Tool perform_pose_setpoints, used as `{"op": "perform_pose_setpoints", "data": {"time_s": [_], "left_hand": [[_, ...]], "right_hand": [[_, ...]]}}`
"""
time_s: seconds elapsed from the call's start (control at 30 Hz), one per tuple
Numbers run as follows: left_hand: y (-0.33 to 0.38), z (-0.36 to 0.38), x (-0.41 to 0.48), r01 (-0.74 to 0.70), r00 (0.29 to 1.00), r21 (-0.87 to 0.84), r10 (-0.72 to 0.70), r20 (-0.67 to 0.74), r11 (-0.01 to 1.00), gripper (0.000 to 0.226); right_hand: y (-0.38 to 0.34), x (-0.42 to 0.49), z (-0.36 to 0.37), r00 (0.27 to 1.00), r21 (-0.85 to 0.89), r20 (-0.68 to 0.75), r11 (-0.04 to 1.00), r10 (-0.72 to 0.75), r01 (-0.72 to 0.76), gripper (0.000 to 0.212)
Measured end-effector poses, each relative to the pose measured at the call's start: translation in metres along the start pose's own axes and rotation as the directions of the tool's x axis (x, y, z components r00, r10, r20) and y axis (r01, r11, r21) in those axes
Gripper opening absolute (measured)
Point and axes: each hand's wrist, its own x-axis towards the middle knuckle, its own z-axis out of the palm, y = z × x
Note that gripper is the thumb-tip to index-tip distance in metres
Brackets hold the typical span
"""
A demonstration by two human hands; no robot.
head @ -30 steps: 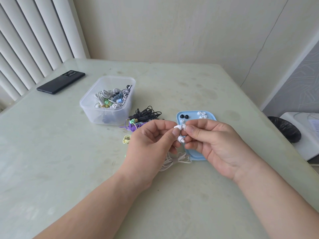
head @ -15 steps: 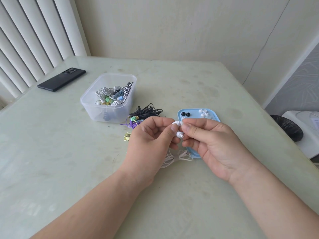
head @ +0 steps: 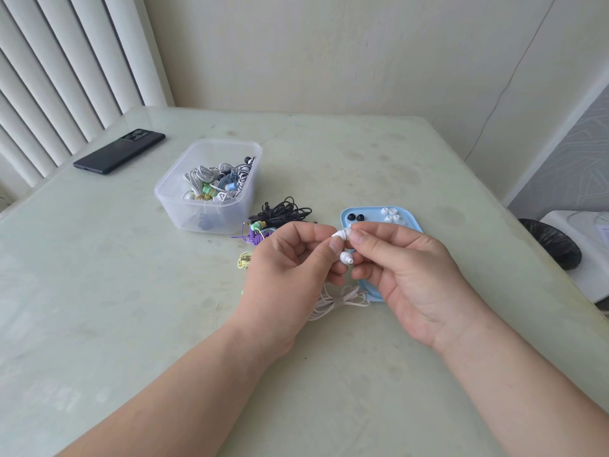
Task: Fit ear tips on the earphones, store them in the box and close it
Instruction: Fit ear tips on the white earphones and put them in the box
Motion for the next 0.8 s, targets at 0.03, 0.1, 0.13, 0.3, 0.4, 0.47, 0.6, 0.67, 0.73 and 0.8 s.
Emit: {"op": "perform_pose_setpoints", "data": {"time_s": [0.03, 0.1, 0.13, 0.3, 0.4, 0.47, 0.6, 0.67, 0.73, 0.8], "left_hand": [[0.0002, 0.0, -0.0001, 0.0, 1.0, -0.005, 0.0, 0.0, 1.0, 0.009], [0.0009, 0.0, -0.0004, 0.001, 1.0, -0.004, -0.001, 0.003, 1.0, 0.01], [0.0011, 0.0001, -0.0008, 0.002, 1.0, -0.003, -0.002, 0.003, 1.0, 0.01], [0.0021, 0.0004, -0.001, -0.002, 1.0, -0.019, 0.002, 0.005, 1.0, 0.012], [0.0022, 0.0, -0.0008, -0.009, 1.0, -0.019, 0.009, -0.002, 1.0, 0.011], [0.0024, 0.0005, -0.0009, -0.005, 1.0, -0.026, 0.005, -0.003, 1.0, 0.01], [0.0036, 0.0001, -0.0012, 0.013, 1.0, -0.046, -0.013, 0.006, 0.999, 0.011], [0.0048, -0.0005, -0.0011, 0.028, 0.999, -0.063, -0.027, 0.017, 0.998, 0.013], [0.006, -0.001, -0.0008, 0.044, 0.999, -0.069, -0.042, 0.024, 0.997, 0.019], [0.0063, -0.0014, 0.0002, 0.061, 0.998, -0.084, -0.059, 0.02, 0.995, 0.023]], "right_hand": [[-0.0001, 0.0002, -0.0004, 1.0, 0.004, 0.002, 1.0, 0.004, -0.004, 0.009], [-0.0001, 0.0005, -0.001, 1.0, -0.008, 0.024, 1.0, 0.008, -0.008, 0.008], [-0.0001, 0.0002, -0.0014, 0.999, -0.023, 0.036, 1.0, 0.006, -0.005, 0.008], [-0.0001, 0.0006, -0.0035, 0.998, -0.096, 0.022, 0.993, -0.061, 0.062, 0.016], [0.0005, 0.0014, -0.0042, 0.996, -0.125, 0.013, 0.988, -0.086, 0.087, 0.013], [0.0001, 0.0015, -0.0058, 0.995, -0.118, -0.002, 0.988, -0.102, 0.101, 0.014], [0.0003, 0.0, -0.0061, 0.986, -0.222, 0.03, 0.961, -0.163, 0.166, 0.018], [0.0006, -0.0003, -0.0058, 0.981, -0.272, 0.049, 0.942, -0.19, 0.196, 0.024], [-0.0006, -0.0004, -0.0069, 0.978, -0.308, 0.071, 0.928, -0.195, 0.207, 0.025], [-0.0034, -0.0004, -0.0088, 0.979, -0.32, 0.075, 0.925, -0.188, 0.202, 0.023]]}}
